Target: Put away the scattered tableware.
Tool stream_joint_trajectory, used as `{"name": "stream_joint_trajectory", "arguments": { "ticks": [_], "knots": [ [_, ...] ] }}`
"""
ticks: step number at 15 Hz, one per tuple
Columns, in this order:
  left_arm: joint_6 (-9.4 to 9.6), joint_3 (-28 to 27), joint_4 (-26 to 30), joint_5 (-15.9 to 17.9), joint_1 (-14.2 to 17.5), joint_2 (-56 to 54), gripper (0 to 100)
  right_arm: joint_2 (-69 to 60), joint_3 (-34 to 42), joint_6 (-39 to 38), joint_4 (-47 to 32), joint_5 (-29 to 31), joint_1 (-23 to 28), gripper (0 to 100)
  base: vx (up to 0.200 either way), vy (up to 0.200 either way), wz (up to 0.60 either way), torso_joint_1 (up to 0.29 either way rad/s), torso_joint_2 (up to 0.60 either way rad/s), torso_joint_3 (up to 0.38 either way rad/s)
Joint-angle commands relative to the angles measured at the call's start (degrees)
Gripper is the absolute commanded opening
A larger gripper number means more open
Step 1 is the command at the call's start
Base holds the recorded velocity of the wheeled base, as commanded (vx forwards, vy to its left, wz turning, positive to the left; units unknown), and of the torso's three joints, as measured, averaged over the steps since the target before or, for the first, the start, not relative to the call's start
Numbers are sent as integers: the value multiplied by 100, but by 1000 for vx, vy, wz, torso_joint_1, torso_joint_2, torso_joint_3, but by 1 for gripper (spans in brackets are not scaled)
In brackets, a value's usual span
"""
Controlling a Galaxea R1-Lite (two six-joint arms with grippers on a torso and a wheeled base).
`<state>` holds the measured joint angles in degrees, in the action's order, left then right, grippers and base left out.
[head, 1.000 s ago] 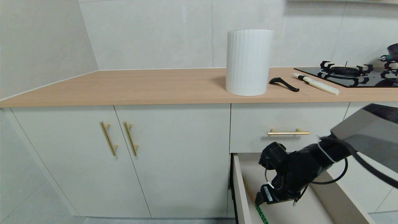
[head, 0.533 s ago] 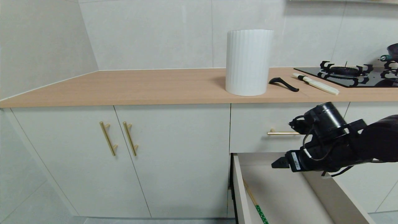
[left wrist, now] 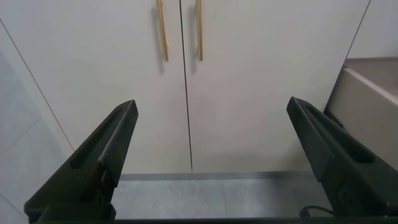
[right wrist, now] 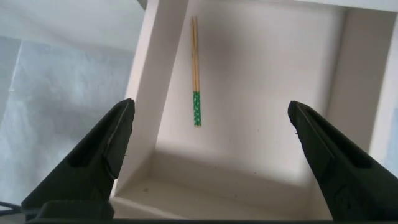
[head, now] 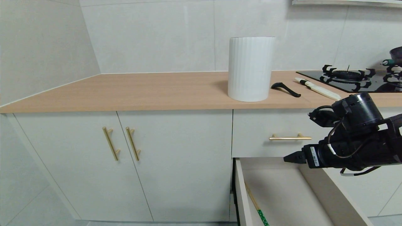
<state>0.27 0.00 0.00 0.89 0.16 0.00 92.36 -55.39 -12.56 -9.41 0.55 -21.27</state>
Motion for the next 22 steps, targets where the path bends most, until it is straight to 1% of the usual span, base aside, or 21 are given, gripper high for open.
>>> {"name": "stream_joint_trajectory", "arguments": {
  "ticks": [1,12,22],
  "knots": [
    [0,0,0,-1,2,0,100,-16,46,34,-8,-2,-17,100,0,0,0,36,-124,-281],
    [0,0,0,-1,2,0,100,-25,152,175,1,-20,-26,100,0,0,0,183,-483,-289],
    [0,0,0,-1,2,0,100,-16,143,175,36,-11,-17,100,0,0,0,215,-482,-272]
  ]
}}
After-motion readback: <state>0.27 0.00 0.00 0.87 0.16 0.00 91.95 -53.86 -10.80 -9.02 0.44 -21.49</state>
